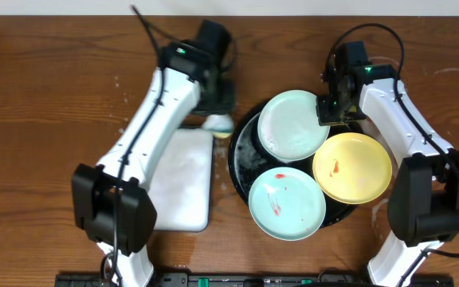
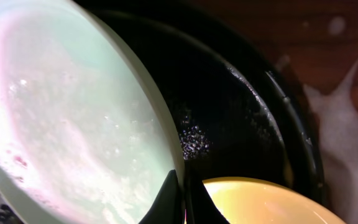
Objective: Clean dirty plates on tray and stack at the side
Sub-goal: 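Scrub the green plate surface with the sponge in the left gripper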
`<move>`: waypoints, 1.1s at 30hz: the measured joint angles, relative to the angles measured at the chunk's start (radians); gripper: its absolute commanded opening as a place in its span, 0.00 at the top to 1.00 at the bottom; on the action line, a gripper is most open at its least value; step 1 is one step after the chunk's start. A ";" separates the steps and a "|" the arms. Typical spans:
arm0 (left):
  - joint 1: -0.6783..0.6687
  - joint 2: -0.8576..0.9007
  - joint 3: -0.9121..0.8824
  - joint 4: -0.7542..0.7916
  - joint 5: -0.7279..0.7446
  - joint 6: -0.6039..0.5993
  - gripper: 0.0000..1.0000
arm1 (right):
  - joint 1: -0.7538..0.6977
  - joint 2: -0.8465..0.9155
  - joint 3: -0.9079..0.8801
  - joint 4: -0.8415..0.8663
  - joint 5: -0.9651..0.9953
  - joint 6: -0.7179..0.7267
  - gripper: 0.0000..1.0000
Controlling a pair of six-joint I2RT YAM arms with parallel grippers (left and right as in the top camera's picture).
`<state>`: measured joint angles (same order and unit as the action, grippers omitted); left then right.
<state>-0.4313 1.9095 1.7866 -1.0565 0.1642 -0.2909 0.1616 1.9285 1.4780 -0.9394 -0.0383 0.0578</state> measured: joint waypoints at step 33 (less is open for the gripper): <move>-0.185 0.327 -0.122 0.564 -0.143 -0.053 0.93 | 0.026 0.119 -0.001 -0.017 0.011 -0.044 0.99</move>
<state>-0.6159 2.2368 1.6646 -0.4927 0.0216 -0.3443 0.1871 2.0480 1.4773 -0.9565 -0.0277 0.0139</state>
